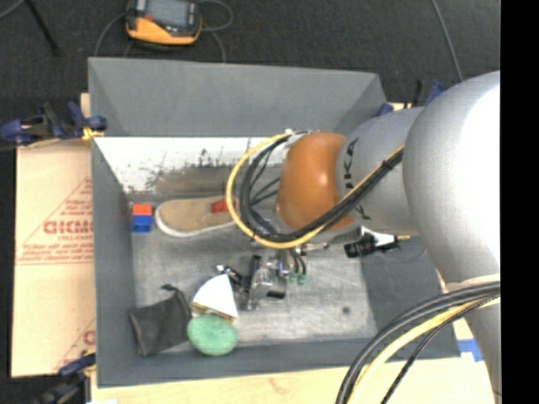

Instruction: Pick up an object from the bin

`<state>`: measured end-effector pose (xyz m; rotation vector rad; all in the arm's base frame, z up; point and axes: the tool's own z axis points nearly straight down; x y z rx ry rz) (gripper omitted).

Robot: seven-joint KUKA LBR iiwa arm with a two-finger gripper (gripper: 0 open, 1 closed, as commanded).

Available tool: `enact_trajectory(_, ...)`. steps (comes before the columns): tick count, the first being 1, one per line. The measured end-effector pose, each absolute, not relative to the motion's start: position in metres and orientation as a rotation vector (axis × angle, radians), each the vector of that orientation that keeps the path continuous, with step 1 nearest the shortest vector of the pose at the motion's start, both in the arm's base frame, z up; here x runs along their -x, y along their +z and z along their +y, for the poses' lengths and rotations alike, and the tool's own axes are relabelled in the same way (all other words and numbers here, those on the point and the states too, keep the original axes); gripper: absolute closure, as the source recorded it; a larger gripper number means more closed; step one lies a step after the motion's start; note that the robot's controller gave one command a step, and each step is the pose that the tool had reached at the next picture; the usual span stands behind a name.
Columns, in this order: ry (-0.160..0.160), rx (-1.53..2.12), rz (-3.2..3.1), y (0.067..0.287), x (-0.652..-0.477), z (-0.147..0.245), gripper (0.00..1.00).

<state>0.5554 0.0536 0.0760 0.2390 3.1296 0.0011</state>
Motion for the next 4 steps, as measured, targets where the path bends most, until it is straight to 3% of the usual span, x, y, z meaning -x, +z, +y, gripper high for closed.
enact_trajectory(1,0.006,-0.309,3.113,0.074,-0.550,0.033,1.00)
enact_trajectory(3,0.005,-0.308,3.115,0.077,-0.549,0.033,1.00)
enact_trajectory(4,0.000,-0.308,3.131,0.095,-0.545,0.032,1.00)
